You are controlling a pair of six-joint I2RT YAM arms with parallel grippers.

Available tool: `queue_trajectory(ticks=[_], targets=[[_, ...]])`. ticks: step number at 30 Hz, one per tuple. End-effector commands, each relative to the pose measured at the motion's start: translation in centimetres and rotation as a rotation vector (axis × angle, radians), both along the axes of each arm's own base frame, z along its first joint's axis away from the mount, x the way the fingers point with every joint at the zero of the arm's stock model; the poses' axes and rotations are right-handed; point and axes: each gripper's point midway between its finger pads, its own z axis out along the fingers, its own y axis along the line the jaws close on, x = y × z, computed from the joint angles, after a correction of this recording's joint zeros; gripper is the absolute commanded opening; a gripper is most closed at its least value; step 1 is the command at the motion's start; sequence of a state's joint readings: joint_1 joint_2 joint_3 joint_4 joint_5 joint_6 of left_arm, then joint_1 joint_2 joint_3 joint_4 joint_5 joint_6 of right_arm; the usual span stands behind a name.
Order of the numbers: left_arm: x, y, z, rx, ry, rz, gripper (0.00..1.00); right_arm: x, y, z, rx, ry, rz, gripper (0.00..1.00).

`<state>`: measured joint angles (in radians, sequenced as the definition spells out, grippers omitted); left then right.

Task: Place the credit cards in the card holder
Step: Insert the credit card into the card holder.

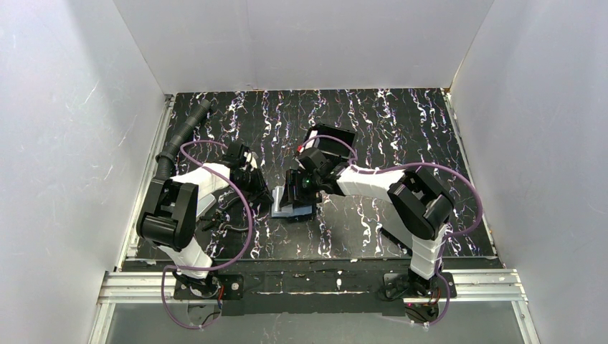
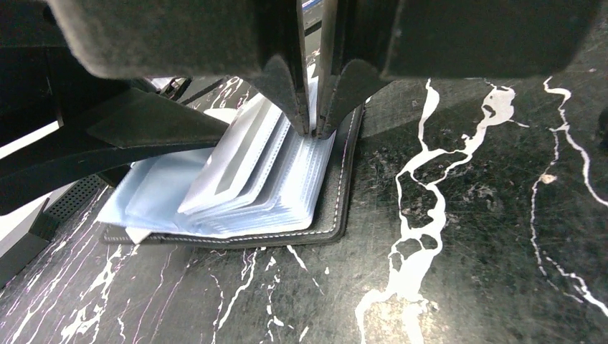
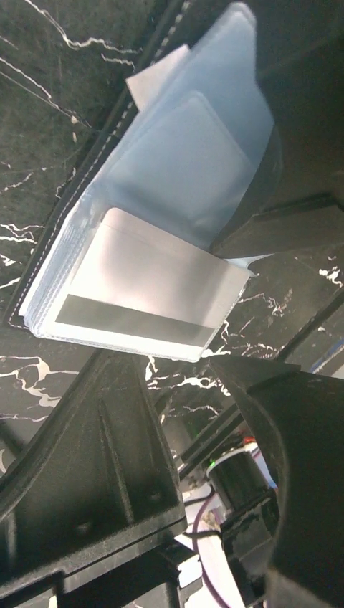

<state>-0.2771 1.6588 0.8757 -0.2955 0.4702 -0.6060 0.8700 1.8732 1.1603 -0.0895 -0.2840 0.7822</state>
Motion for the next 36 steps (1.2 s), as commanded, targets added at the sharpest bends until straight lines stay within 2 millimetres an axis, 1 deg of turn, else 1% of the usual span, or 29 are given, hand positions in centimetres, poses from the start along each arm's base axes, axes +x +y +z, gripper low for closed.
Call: queue_trajectory(ticks=[1,3,5,6,8,11,13,15,17,19,21,24,29,31,32,33,35,36], targets=[[-1.7,0.3,-0.8,0.028,0.039,-0.012,0.07,0.7,4.3,3.9,0.196,-0.013,0.003,0.57],[-1.8,0.0,-0.7,0.021,0.041,-0.015,0.07,0.7,4.9,4.0,0.184,-0.01,-0.008,0.55],[-1.9,-0.2,-0.7,0.007,0.044,-0.013,0.06,0.5,4.7,2.7,0.138,0.004,-0.014,0.55],[-1.9,-0.3,-0.6,0.004,0.042,-0.013,0.06,0.5,4.3,2.1,0.116,0.004,-0.012,0.55],[-1.9,-0.1,-0.5,0.013,0.036,-0.013,0.06,0.6,2.9,1.3,0.038,-0.031,-0.009,0.57],[-1.9,0.4,-0.5,0.042,0.027,-0.021,0.07,1.4,1.2,1.7,-0.067,-0.123,0.023,0.64],[-1.9,0.6,-0.4,0.053,0.021,-0.024,0.07,1.5,-0.2,1.8,-0.131,-0.157,0.04,0.66],[-1.8,0.7,0.0,0.063,0.013,-0.027,0.09,1.2,-1.0,1.7,-0.16,-0.163,0.061,0.66],[-1.7,0.9,0.4,0.077,0.003,-0.031,0.11,0.8,-1.4,1.7,-0.157,-0.157,0.071,0.67],[-1.4,0.9,0.8,0.081,-0.008,-0.04,0.12,0.6,-1.5,1.6,-0.141,-0.157,0.074,0.68],[-1.4,0.9,0.6,0.081,-0.002,-0.043,0.12,0.5,-1.2,1.3,-0.119,-0.143,0.071,0.68],[-1.7,0.6,0.1,0.059,0.019,-0.045,0.12,0.8,0.3,1.4,-0.065,-0.132,0.081,0.68],[-2.1,0.0,-0.4,0.03,0.038,-0.035,0.11,1.2,3.3,1.4,0.034,-0.087,0.102,0.66],[-2.1,0.0,-0.4,0.027,0.038,-0.036,0.11,1.6,3.9,2.0,0.043,-0.102,0.111,0.66],[-2.0,0.0,-0.2,0.029,0.034,-0.037,0.11,1.7,3.9,2.3,0.04,-0.115,0.115,0.66],[-1.9,0.1,0.0,0.036,0.03,-0.037,0.11,2.0,3.5,2.6,0.019,-0.129,0.109,0.67],[-1.6,0.4,0.5,0.056,0.014,-0.042,0.13,2.5,1.7,2.9,-0.056,-0.172,0.113,0.68],[-1.4,0.6,0.8,0.063,0.005,-0.046,0.15,2.6,0.7,3.3,-0.096,-0.197,0.12,0.71]])
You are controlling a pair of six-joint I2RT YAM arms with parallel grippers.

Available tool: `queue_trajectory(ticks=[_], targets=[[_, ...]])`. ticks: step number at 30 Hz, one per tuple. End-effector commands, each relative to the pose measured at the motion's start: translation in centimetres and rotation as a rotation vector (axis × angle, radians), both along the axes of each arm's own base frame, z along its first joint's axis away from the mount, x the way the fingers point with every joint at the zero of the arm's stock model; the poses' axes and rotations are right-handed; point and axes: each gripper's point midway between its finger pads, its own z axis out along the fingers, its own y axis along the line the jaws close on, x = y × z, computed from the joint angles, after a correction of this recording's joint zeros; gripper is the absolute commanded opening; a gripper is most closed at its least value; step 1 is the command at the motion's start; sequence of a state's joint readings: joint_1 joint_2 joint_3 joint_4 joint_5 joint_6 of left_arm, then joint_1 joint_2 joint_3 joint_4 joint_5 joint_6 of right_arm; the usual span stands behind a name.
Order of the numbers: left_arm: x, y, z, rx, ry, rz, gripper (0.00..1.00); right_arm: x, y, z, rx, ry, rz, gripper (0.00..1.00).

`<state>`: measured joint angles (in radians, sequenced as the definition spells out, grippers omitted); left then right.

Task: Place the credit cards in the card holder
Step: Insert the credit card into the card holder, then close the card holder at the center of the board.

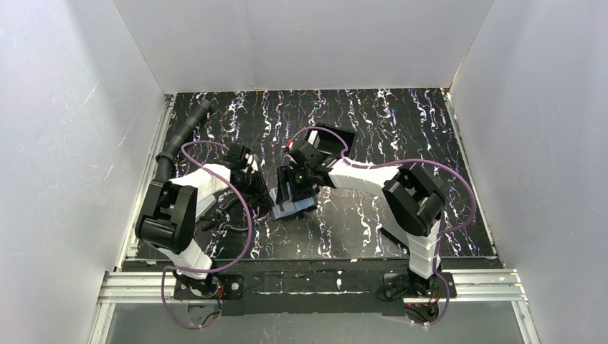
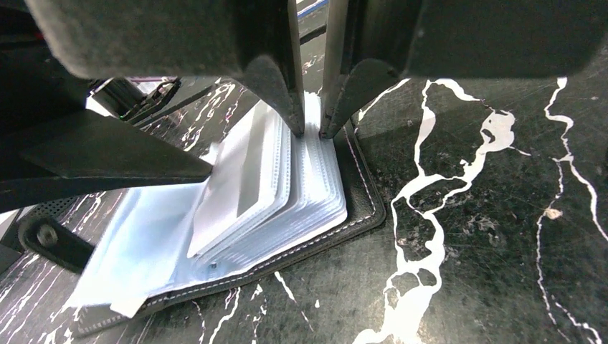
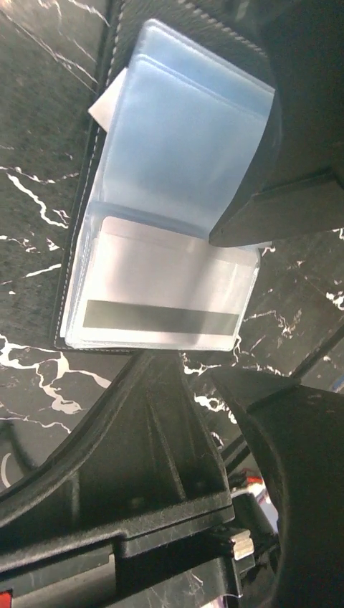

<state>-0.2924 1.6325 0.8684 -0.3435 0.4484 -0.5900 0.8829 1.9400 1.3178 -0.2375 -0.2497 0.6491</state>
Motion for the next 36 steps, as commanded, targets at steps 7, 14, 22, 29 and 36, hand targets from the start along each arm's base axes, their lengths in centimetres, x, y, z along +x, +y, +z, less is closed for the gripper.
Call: queue_trajectory(ticks=[7,14,22,29,36], targets=[[0.2,0.6,3.6,0.038,-0.066,-0.049,0.24,1.0,-7.9,5.2,-0.257,-0.298,0.09,0.93],[-0.7,0.8,5.5,0.022,-0.099,-0.058,0.43,5.1,-10.7,4.5,-0.342,-0.414,-0.009,0.98],[-2.2,0.4,6.6,-0.037,-0.116,-0.073,0.58,8.0,-9.6,0.8,-0.297,-0.485,-0.084,0.56],[-2.3,0.4,6.9,-0.041,-0.128,-0.068,0.57,8.0,-10.3,-1.3,-0.356,-0.462,-0.077,0.45],[-2.3,0.4,6.6,-0.037,-0.12,-0.063,0.57,8.0,-10.4,-1.4,-0.377,-0.464,-0.063,0.29]])
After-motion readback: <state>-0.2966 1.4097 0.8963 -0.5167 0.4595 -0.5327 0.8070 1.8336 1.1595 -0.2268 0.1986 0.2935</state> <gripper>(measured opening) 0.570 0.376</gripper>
